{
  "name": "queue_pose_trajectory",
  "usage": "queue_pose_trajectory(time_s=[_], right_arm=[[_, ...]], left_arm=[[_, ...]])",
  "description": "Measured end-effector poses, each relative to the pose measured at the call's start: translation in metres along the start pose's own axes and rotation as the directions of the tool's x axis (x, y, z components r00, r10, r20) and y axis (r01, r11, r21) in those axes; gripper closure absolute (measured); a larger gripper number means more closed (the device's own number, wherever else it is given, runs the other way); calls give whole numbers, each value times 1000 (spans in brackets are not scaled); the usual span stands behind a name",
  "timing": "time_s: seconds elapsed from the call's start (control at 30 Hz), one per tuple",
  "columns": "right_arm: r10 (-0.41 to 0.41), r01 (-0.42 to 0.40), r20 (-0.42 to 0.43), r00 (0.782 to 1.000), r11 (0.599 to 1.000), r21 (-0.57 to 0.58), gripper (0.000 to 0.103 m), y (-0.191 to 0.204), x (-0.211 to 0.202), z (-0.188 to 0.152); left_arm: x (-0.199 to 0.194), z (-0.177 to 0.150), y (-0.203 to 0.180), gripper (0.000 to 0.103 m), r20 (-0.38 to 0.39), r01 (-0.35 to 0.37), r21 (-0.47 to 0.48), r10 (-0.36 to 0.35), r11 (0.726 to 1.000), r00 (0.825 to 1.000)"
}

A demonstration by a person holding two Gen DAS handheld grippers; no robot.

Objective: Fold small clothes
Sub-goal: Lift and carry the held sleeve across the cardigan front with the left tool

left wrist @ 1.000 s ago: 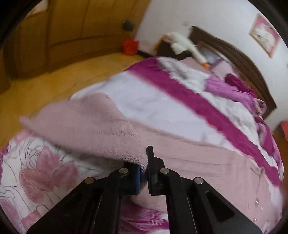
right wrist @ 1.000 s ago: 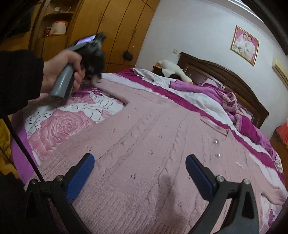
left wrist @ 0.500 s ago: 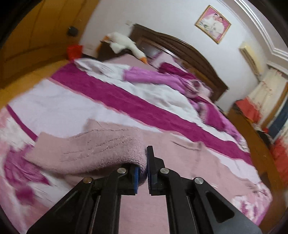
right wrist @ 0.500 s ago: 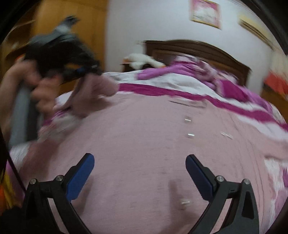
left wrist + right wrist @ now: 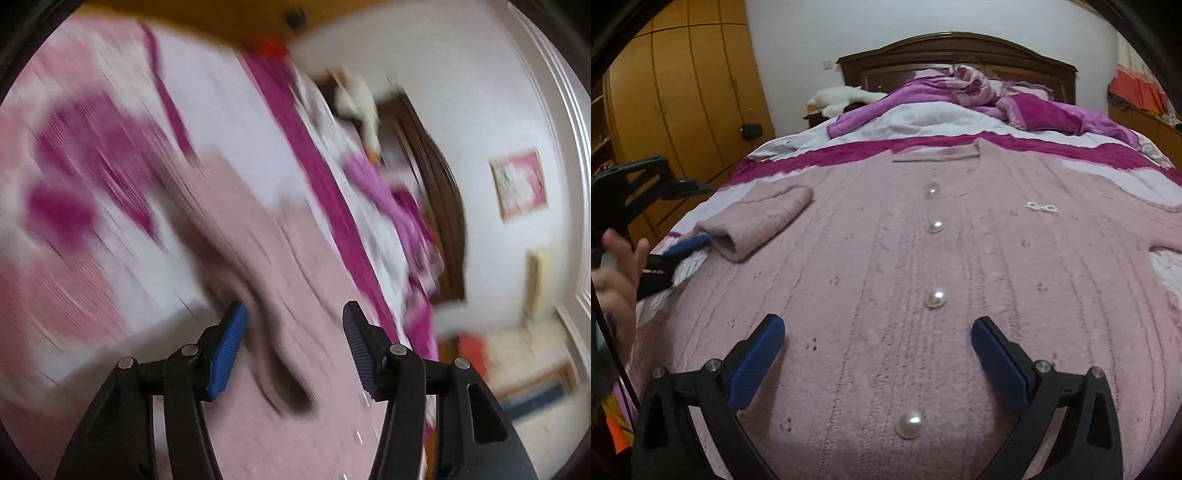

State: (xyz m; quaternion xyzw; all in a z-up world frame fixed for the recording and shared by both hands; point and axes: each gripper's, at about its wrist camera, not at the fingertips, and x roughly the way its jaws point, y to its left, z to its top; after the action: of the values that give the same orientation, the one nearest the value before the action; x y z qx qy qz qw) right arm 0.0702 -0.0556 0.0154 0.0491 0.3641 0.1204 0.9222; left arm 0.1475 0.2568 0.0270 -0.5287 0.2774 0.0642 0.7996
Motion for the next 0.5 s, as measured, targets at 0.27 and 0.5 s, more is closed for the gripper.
queue_pose_trajectory(time_s=[0.27, 0.5], right_arm=[[1, 0, -37, 999, 1000, 10, 0, 0, 9, 0], [-14, 14, -47, 999, 1000, -19, 0, 7, 13, -1]], left_arm=[[40, 54, 38, 70, 38, -175, -35, 176, 984, 984], [44, 78, 21, 103, 3, 30, 57, -30, 998, 1000]])
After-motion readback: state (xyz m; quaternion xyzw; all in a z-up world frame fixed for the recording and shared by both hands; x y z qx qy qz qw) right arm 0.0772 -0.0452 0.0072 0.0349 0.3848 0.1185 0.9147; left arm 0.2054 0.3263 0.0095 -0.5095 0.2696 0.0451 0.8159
